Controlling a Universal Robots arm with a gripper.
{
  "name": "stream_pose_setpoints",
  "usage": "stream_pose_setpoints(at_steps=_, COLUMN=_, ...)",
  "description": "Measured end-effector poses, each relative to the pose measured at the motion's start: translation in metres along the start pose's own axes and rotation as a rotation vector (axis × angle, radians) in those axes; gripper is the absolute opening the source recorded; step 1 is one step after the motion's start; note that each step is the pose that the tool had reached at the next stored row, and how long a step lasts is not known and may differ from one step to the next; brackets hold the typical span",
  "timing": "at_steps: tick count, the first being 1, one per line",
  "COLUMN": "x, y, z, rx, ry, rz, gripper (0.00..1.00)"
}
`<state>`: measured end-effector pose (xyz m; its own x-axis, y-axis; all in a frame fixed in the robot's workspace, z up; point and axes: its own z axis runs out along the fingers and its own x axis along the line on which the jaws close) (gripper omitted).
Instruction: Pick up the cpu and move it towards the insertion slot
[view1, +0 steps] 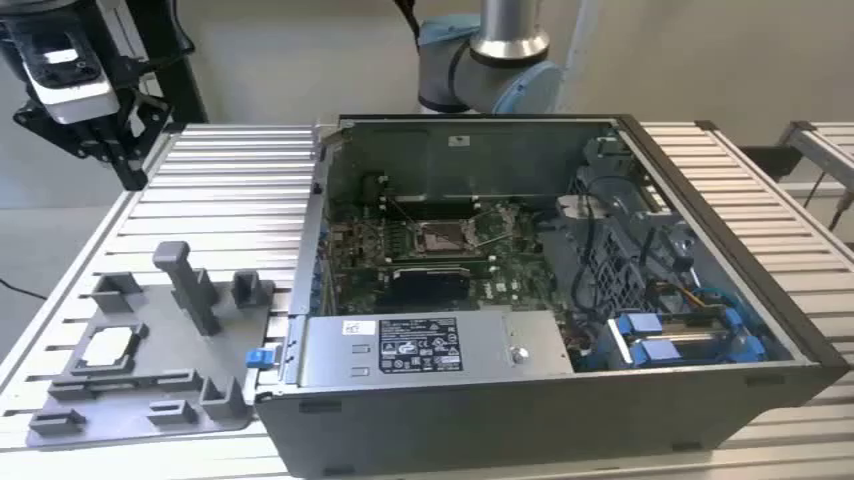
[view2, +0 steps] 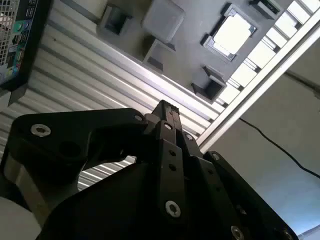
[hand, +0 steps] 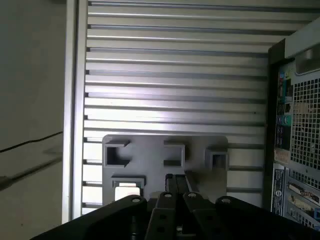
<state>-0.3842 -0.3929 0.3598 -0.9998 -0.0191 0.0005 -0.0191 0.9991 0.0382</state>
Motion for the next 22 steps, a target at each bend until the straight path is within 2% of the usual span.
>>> stream_pose_setpoints(at_steps=13, x=0.0012, y=-0.0002, z=0.0, rx=0.0001, ry=0.0003, rz=0.0, gripper=0.0)
stream_pose_setpoints(at_steps=18, x=0.0072, y=-0.001, z=0.0003, rx=0.0001, ry=0.0001, rz=0.0, gripper=0.0)
stream_pose_setpoints(at_steps=22, x=0.0168, y=-0.0029, z=0.0007, rx=0.0, ry=0.0001, rz=0.0, gripper=0.0)
